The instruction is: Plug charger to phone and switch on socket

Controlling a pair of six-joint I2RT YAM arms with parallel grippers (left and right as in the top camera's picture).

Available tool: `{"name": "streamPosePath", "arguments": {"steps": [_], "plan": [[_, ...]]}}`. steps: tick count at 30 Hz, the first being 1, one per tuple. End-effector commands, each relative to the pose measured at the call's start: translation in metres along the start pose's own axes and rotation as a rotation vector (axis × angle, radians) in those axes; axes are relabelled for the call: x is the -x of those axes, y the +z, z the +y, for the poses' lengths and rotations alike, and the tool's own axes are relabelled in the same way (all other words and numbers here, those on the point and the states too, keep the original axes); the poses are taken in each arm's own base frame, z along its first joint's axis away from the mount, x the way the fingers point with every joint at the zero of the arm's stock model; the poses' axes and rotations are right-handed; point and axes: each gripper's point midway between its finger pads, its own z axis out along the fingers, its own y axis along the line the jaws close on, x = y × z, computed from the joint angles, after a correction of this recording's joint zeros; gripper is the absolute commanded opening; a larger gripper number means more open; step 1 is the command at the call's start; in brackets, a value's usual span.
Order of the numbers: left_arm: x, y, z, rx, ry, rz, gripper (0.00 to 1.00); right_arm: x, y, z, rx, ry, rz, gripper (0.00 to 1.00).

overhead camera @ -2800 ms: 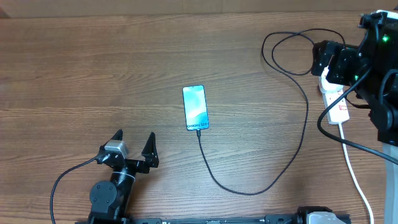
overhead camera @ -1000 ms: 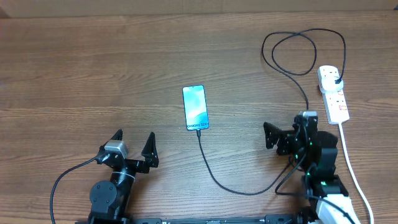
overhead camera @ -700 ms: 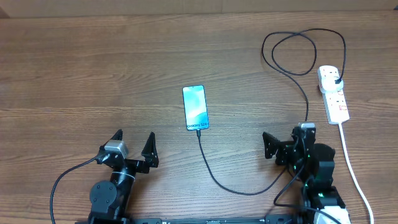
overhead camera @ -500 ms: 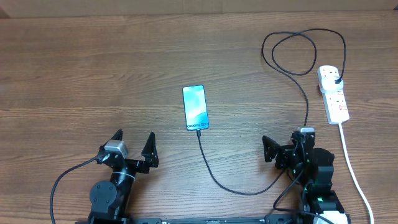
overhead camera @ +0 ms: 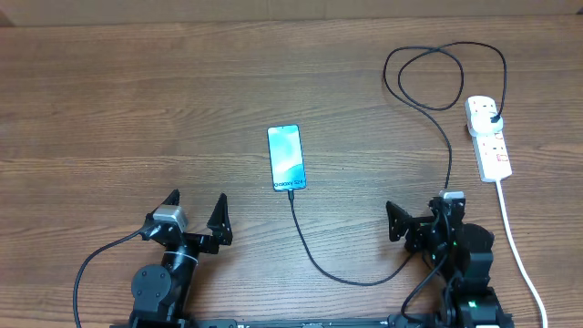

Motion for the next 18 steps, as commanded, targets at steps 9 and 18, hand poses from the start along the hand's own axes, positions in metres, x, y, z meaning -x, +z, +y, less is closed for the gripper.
{"name": "streamPosePath", "arguments": {"steps": [9,18], "plan": [[0.001,0.000,0.003,0.016,0.019,-0.007,1.00,0.051,-0.022,0.014,0.036,-0.069,-0.249,1.00],[0.001,0.000,0.003,0.016,0.019,-0.007,1.00,0.079,-0.043,0.033,0.094,-0.119,-0.403,1.00]]}}
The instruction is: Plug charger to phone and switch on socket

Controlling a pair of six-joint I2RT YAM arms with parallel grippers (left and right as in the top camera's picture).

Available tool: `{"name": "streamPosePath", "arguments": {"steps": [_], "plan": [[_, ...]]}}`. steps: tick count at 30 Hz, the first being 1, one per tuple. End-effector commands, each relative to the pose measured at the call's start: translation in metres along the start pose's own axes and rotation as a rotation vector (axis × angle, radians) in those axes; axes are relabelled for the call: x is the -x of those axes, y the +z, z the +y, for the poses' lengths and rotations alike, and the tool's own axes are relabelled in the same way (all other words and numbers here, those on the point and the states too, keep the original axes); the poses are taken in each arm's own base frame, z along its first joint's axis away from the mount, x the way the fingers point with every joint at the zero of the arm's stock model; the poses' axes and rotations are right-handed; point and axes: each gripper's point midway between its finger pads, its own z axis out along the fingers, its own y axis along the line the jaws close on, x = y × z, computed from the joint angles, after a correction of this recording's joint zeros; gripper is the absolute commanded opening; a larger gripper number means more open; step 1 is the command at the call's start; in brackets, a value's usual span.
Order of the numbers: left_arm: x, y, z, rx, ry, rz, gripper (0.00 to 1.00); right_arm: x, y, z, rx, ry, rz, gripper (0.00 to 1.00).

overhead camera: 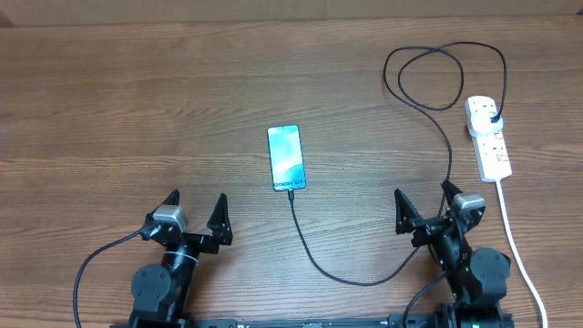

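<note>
In the overhead view a phone (285, 158) lies face up mid-table with its screen lit. A black charger cable (321, 260) runs from the phone's near end, curves right and loops up to a plug in the white socket strip (487, 137) at the right. My left gripper (196, 208) stands open near the front left, well away from the phone. My right gripper (423, 196) stands open at the front right, beside the cable's rising stretch and below the strip. Whether the strip's switch is on cannot be made out.
The strip's white lead (517, 251) runs down the right side toward the front edge, close to my right arm. The black cable's loop (437, 77) lies at the back right. A black arm cable (91, 269) trails at the front left.
My right gripper has turned and shifted slightly right, with both fingers now spread toward the back. The left arm, phone, cable and strip are unchanged.
</note>
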Motion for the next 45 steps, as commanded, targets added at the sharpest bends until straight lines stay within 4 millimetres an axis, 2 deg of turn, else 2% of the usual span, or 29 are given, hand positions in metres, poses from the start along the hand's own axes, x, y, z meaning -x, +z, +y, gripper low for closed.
{"name": "streamPosePath", "arguments": {"steps": [1,4,45], "plan": [[0.0005,-0.0003,0.0034,0.016,0.019,-0.007,1.00,0.0081,-0.0029,0.0105,0.038,-0.021,-0.049,1.00],[0.0005,-0.0003,0.0034,0.016,0.019,-0.007,0.99,0.0163,-0.0060,0.0194,0.072,-0.032,-0.087,1.00],[0.0005,-0.0003,0.0034,0.016,0.019,-0.007,1.00,0.0162,-0.0059,0.0182,0.065,-0.031,-0.087,1.00]]}}
